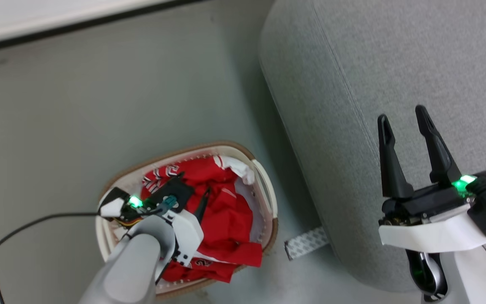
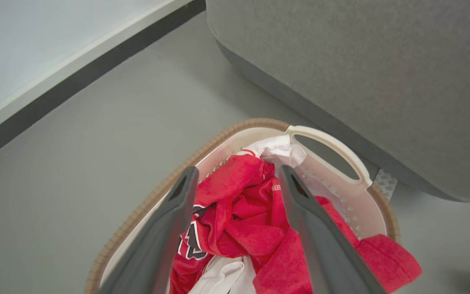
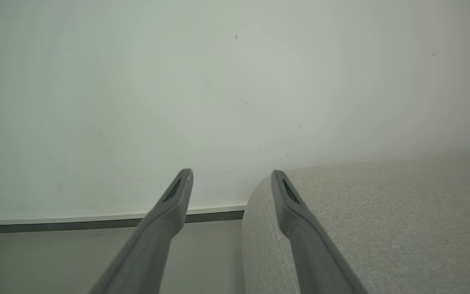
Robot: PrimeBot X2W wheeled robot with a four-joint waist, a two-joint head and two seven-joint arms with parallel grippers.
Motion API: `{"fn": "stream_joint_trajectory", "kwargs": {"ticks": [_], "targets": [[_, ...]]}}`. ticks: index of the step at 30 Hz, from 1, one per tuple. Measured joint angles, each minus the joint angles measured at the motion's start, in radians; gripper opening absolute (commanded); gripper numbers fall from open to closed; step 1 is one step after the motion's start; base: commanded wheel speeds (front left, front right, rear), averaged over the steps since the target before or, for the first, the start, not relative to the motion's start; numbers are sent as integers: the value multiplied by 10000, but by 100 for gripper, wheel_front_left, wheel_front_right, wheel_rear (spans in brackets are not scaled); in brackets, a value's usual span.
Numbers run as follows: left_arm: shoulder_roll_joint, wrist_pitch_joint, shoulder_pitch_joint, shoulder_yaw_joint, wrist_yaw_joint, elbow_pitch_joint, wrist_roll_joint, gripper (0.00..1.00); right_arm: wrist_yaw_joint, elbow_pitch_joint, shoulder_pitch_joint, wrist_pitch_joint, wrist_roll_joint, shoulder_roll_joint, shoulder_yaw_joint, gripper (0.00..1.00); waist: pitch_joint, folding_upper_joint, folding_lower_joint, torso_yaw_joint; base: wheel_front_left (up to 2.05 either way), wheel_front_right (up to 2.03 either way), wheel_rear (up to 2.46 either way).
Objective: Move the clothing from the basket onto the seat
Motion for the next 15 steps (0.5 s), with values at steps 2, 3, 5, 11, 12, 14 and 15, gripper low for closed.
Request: {"fn": "stream_joint_trajectory", "kwargs": {"ticks": [2, 3, 5, 11, 12, 14, 15], "targets": [[75, 422, -345, -213, -63, 454, 128, 100, 0, -79, -209, 2, 144, 2, 86, 100, 360, -1, -1, -176, 0, 0, 0], [121, 671, -478, -314, -102, 665, 232, 100, 0, -127, -306, 2, 226, 0, 134, 100, 534, 0, -1, -258, 0, 0, 0], [213, 1112, -716, -537, -184, 1034, 374, 100, 0, -194, -477, 0, 378, 2, 211, 100, 870, 0, -1, -416, 0, 0, 0], [468, 2031, -1309, -1127, -305, 1743, 545, 100, 0, -366, -872, 0, 652, 4, 382, 100, 1686, -1, -1, -846, 0, 0, 0], [487, 2151, -1386, -1220, -316, 1827, 568, 100, 0, -393, -921, 0, 715, 4, 399, 100, 1794, -1, -1, -905, 0, 0, 0], [545, 2443, -1556, -1432, -328, 2006, 602, 100, 0, -470, -1031, 0, 832, 4, 430, 100, 1998, 0, -1, -1012, 0, 0, 0], [585, 2600, -1646, -1526, -353, 2092, 606, 100, 0, -502, -1070, 0, 901, 2, 447, 100, 2098, -1, -1, -1060, 0, 0, 0]]}}
